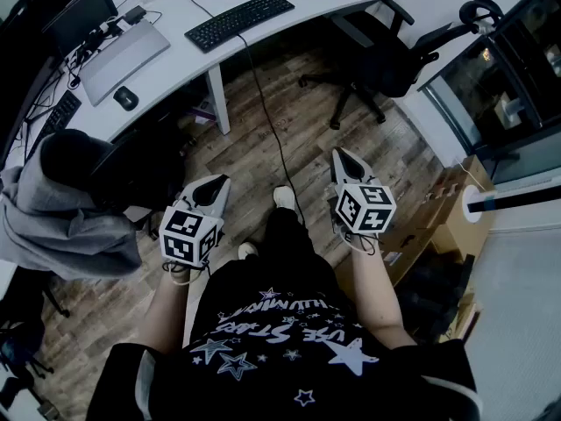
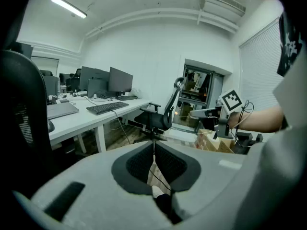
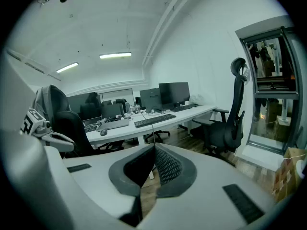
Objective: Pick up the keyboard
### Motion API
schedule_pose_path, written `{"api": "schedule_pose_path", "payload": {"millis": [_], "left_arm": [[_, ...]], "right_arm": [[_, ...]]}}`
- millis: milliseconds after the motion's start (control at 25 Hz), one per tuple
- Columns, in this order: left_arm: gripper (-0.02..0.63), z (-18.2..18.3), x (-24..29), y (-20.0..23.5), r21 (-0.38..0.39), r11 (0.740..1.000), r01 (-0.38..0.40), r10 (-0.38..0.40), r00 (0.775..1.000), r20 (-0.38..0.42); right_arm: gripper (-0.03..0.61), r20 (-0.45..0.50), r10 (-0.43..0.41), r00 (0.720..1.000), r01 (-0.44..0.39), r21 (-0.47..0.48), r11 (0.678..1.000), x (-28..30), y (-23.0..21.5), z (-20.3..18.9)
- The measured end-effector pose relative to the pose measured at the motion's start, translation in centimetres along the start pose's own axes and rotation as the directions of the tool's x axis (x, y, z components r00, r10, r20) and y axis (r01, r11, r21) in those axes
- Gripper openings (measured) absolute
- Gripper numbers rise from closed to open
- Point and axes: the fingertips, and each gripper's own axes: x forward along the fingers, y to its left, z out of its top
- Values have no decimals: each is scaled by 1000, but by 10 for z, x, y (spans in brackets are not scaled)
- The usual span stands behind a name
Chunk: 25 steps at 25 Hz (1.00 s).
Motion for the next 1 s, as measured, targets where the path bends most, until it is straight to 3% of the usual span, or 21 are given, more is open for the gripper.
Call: {"api": "schedule_pose_path", "payload": {"millis": [520,1000], "left_arm": [[29,7,7,3,-11,1000,-10,10,1000,12],[32,53,40,31,18,1000,-26,24,996,85]], "right_arm": [[5,20,-8,1000,7,25,1000,6,-10,1],[12,105,53,993,-60,64,996,50,-22,42]]}}
